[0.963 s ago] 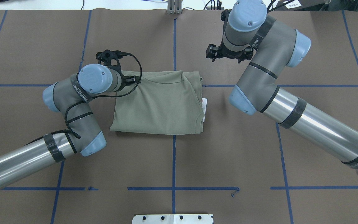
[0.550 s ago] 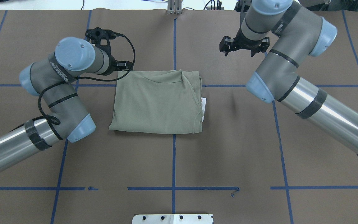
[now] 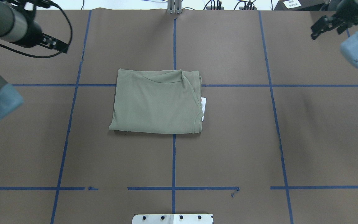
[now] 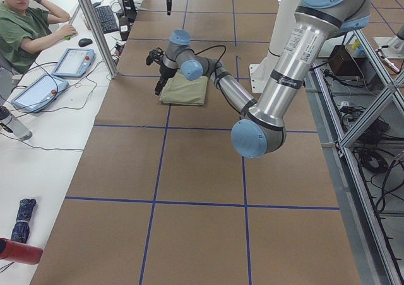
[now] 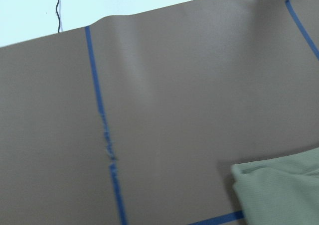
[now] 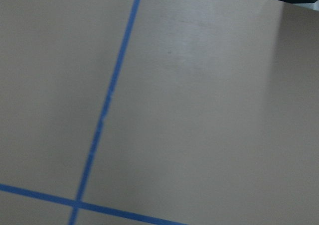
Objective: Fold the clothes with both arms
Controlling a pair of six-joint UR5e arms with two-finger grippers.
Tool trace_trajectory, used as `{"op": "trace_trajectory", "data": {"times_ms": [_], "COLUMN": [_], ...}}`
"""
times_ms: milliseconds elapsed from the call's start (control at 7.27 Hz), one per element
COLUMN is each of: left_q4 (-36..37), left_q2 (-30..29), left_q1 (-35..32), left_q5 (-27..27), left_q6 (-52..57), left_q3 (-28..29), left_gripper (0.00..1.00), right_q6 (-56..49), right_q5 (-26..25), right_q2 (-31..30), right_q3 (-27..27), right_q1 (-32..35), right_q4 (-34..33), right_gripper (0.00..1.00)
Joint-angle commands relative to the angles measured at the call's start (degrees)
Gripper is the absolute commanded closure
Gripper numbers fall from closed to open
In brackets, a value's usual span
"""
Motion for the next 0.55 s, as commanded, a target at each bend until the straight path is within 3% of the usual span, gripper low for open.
{"op": "trace_trajectory", "data": {"times_ms": [0,138,413], "left_q4": [0.64,1.6,2.93], "left_q2": [8.0,10.13,18.71], "left_q1": [-16.61,-23.48,-28.72], "left_q5": [-8.16,-11.06,-15.65], "left_q6": [26.01,34.48,35.98], "left_q3": [-0.05,2.13,5.3], "left_gripper": [0.0,0.0,0.0], "right_q6": [-24.58,-29.11,-28.46], "right_q5": [2.17,2.17,1.47], "right_q2": [-4.07,-5.3,-17.29], "right_q3": [-0.01,-0.01,0.25], "right_q1": [13.2,17.52,19.58], "right_q4": [-10.84,-15.68,-11.37], "right_gripper": [0.0,0.0,0.0]}}
